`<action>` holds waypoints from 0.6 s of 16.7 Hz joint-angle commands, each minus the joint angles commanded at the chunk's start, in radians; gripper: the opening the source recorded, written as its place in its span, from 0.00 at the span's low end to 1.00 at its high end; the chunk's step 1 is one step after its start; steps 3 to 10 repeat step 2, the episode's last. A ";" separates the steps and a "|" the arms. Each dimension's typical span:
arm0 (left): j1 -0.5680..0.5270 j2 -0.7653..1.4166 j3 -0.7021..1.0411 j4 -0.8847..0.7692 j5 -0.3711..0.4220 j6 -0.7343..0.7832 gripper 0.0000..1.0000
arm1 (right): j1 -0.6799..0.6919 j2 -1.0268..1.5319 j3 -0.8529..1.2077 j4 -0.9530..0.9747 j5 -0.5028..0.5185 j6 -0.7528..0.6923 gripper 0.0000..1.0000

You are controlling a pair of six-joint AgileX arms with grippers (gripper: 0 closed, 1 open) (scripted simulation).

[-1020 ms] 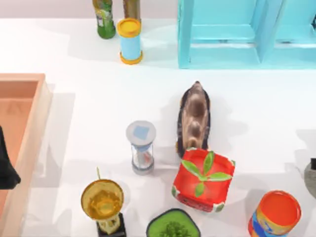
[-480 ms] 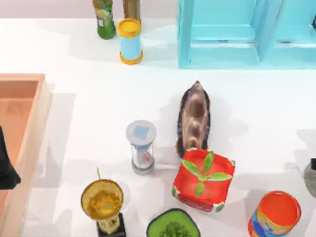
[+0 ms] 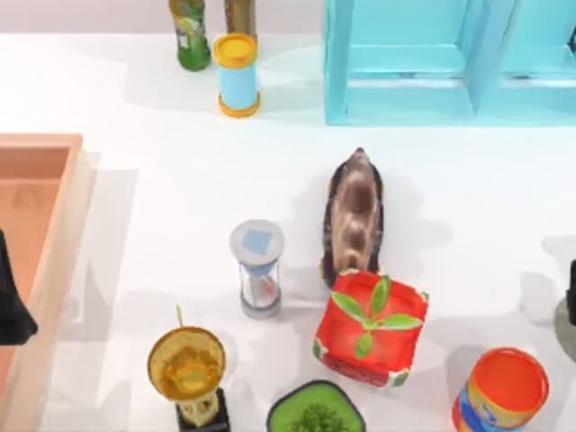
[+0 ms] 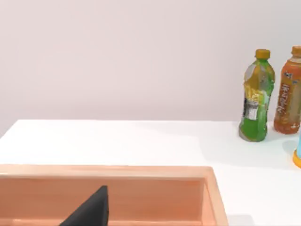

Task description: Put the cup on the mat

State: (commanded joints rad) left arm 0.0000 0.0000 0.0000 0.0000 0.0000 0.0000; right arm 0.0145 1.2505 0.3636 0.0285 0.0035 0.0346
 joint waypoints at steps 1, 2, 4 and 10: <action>0.000 0.000 0.000 0.000 0.000 0.000 1.00 | 0.000 0.000 0.000 0.000 0.000 0.000 1.00; 0.000 0.000 0.000 0.000 0.000 0.000 1.00 | 0.000 0.000 0.000 0.000 0.000 0.000 1.00; 0.000 0.000 0.000 0.000 0.000 0.000 1.00 | 0.000 0.000 0.000 0.000 0.000 0.000 1.00; 0.000 0.000 0.000 0.000 0.000 0.000 1.00 | 0.000 0.000 0.000 0.000 0.000 0.000 1.00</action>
